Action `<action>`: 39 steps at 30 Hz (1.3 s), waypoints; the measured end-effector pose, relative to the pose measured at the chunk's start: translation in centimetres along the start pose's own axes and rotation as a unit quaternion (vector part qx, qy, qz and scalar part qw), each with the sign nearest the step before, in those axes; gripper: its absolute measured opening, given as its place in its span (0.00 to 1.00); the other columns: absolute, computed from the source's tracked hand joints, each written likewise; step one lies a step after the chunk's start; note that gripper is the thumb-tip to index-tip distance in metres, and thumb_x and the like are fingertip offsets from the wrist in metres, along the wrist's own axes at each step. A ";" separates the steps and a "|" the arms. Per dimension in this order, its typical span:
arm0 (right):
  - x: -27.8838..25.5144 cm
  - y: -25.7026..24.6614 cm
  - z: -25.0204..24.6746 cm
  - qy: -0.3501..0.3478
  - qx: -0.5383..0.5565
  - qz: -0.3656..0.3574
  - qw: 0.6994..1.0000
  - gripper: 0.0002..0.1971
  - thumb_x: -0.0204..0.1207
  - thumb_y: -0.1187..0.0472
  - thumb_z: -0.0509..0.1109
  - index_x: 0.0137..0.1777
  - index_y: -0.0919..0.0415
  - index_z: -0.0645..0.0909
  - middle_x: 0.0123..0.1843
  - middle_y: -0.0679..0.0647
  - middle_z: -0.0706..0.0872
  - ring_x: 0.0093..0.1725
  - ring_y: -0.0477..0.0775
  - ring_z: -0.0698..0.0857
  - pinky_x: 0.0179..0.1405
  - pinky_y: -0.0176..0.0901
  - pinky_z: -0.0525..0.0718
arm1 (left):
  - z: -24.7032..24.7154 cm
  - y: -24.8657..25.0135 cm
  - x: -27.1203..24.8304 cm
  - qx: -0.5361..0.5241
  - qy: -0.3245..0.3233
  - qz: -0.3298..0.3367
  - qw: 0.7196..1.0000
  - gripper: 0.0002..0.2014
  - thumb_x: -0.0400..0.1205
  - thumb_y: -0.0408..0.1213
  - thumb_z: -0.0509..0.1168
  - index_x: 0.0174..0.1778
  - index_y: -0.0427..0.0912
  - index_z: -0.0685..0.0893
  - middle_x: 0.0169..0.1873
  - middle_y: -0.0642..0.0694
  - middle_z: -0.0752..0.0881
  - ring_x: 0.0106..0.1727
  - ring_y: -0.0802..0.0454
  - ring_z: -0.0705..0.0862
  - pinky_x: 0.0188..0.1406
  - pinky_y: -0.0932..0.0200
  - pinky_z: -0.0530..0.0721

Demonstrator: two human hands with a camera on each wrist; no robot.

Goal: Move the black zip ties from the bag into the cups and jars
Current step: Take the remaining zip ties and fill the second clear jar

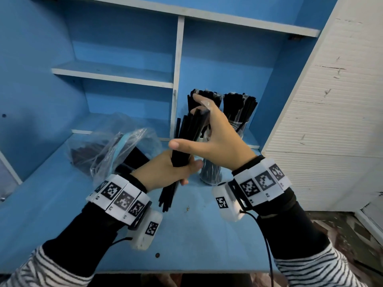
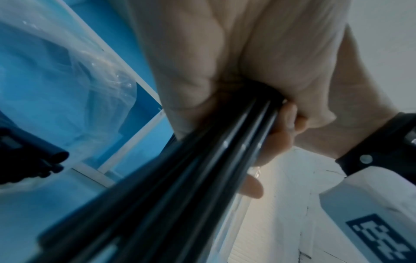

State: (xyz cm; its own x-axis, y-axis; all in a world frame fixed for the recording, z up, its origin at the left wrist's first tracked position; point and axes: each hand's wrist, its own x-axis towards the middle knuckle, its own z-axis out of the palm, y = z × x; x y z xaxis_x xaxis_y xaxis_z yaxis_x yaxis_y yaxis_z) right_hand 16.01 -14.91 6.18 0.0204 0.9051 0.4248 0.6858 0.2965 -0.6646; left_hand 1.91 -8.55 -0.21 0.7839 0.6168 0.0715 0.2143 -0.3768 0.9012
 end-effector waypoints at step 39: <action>3.4 2.2 -8.5 0.116 -0.111 0.159 0.974 0.15 0.71 0.52 0.74 0.35 0.60 0.73 0.29 0.54 0.80 0.23 0.48 0.76 0.20 0.34 0.75 | 4.7 -0.5 7.9 -0.007 0.168 0.028 0.985 0.41 0.61 0.54 0.81 0.69 0.61 0.69 0.64 0.60 0.80 0.65 0.59 0.79 0.67 0.54 0.77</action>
State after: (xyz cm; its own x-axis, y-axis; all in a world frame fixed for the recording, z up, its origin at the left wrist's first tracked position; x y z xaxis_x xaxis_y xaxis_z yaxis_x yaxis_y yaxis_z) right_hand 23.79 -13.79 11.40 0.4034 0.8396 0.3638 0.7578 -0.0837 -0.6471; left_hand 10.74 -6.68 -2.08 0.5566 0.7903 0.2560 0.1664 -0.4080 0.8977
